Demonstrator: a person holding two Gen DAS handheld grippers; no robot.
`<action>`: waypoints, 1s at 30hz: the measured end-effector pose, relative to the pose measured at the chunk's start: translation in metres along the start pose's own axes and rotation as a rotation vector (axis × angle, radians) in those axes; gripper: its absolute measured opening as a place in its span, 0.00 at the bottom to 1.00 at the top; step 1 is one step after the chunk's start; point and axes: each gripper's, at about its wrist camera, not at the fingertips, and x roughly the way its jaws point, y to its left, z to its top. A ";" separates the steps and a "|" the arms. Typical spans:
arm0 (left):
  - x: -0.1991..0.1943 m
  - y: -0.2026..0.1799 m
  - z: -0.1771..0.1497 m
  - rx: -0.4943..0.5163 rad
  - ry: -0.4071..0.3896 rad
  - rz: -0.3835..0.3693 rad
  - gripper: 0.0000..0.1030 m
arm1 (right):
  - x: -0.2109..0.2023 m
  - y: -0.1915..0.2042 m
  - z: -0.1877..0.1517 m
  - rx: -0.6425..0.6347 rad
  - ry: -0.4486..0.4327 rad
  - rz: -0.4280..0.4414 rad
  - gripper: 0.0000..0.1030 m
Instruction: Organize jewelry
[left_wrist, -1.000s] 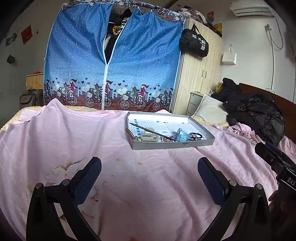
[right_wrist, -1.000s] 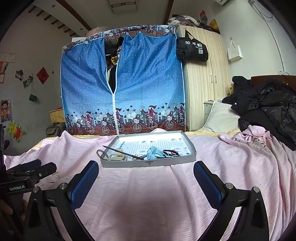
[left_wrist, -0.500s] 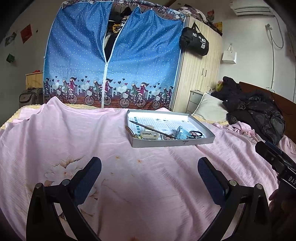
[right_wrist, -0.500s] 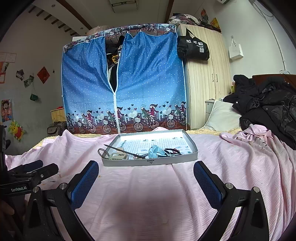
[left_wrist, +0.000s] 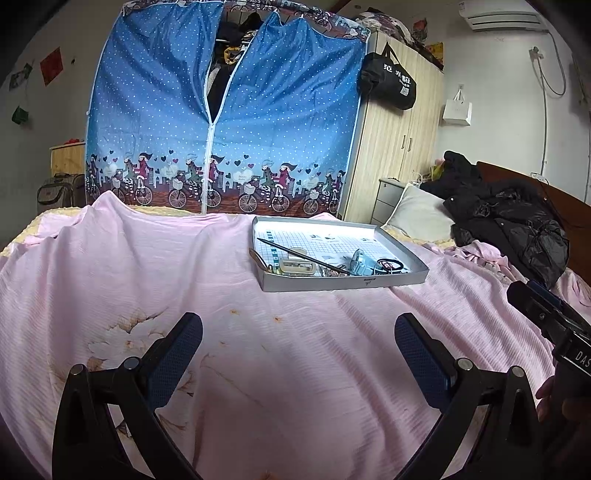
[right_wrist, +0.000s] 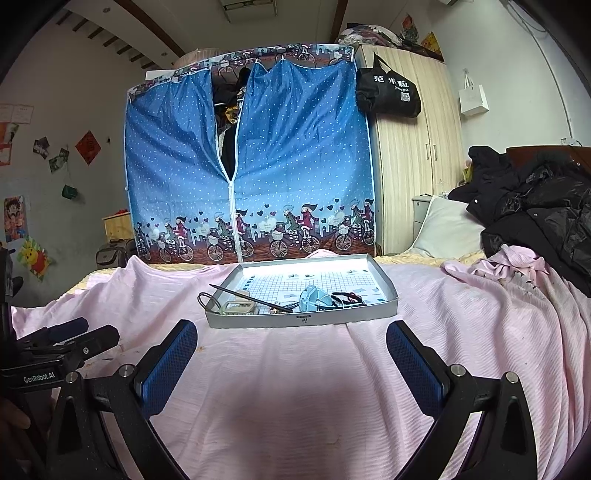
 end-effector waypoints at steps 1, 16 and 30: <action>0.000 0.000 0.000 0.001 0.001 -0.001 0.99 | 0.000 0.001 0.000 -0.002 0.001 -0.002 1.00; 0.001 0.002 -0.002 0.000 0.010 0.000 0.99 | -0.001 0.000 0.001 -0.007 0.005 -0.001 1.00; 0.004 0.005 -0.001 -0.018 0.069 -0.006 0.99 | -0.001 -0.002 0.002 -0.006 0.002 -0.014 1.00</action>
